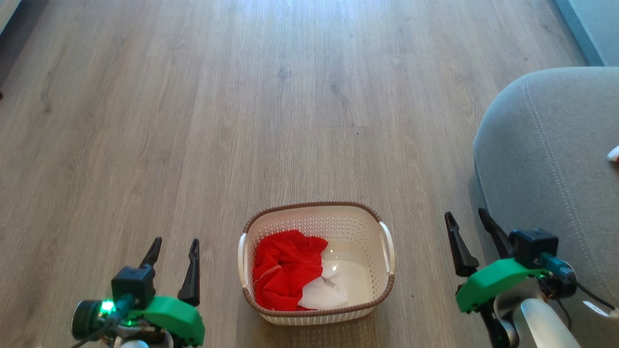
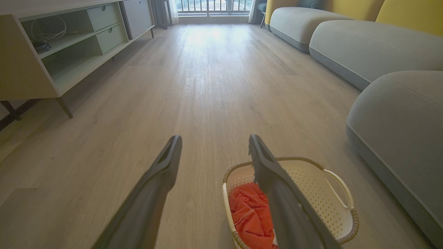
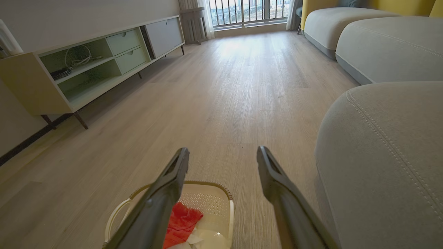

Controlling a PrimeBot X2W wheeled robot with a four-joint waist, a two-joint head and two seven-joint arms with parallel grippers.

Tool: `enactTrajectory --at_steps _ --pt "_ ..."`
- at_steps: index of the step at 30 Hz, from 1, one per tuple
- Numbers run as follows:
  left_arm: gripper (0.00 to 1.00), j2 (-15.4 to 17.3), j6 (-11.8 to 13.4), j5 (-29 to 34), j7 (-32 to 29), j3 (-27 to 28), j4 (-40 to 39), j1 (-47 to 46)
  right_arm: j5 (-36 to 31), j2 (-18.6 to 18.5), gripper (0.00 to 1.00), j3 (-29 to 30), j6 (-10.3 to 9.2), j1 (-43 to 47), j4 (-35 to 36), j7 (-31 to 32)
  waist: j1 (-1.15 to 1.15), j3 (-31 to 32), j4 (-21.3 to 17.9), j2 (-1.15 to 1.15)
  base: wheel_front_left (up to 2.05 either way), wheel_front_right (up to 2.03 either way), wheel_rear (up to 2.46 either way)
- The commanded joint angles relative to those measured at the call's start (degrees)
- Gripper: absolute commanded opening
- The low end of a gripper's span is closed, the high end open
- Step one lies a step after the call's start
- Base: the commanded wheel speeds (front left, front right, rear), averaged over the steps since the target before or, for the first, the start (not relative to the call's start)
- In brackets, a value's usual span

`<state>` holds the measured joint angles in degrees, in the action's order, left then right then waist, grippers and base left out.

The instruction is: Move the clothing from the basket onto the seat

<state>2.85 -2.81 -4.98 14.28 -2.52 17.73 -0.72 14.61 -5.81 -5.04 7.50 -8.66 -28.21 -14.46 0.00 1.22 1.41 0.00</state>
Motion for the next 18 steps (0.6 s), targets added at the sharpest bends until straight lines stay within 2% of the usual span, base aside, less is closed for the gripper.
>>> enactTrajectory --at_steps 1,12,18 --pt "1.0 0.03 0.4 -0.2 0.72 1.5 -1.58 -1.66 -0.28 -0.02 1.0 -0.95 -0.01 -1.74 1.54 -0.53 0.0 -0.01 -0.02 0.0 0.0 0.0 0.0" --pt "1.0 0.03 0.38 -0.95 0.72 0.8 -0.57 -1.36 -0.41 -0.03 1.0 -1.2 -0.01 -2.45 2.37 -0.53 0.0 -1.46 -0.72 0.0 0.0 0.0 0.0" --pt "1.0 0.03 0.57 -1.66 0.72 -0.38 0.15 -2.9 -0.56 -0.3 1.0 -1.73 -0.01 -5.19 4.23 -0.54 0.0 -6.75 -2.09 0.0 0.0 0.0 0.0"
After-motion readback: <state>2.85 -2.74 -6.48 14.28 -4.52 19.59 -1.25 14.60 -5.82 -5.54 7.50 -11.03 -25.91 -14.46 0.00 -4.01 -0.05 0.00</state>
